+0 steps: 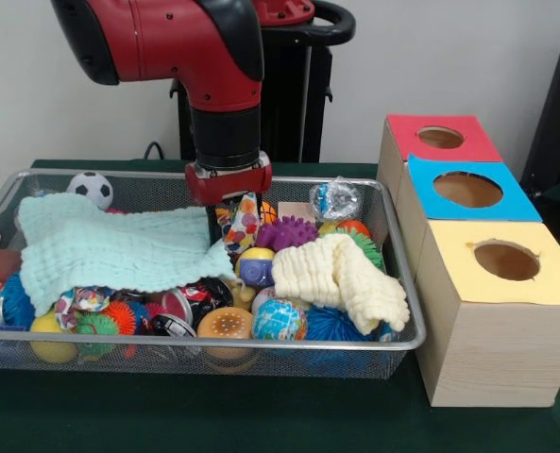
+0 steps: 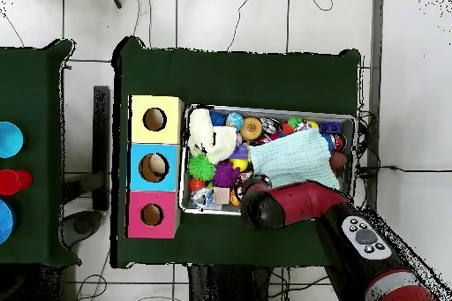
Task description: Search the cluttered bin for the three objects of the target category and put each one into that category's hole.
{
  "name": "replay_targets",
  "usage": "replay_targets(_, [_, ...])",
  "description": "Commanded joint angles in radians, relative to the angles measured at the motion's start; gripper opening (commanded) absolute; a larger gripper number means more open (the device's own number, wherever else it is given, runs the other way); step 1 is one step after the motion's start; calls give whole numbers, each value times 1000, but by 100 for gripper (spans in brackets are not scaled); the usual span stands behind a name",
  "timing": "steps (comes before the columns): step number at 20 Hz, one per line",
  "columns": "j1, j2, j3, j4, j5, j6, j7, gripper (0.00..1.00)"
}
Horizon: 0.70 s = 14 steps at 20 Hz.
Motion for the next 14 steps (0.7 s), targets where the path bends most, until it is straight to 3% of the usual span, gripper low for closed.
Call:
replay_targets(1, [-6, 118, -17, 5, -72, -15, 26, 100])
replay_targets(8, [1, 115, -31, 10, -51, -3, 32, 100])
replay_targets(9, [3, 114, -34, 10, -49, -3, 31, 0])
replay_targets(14, [6, 112, -37, 10, -39, 4, 37, 0])
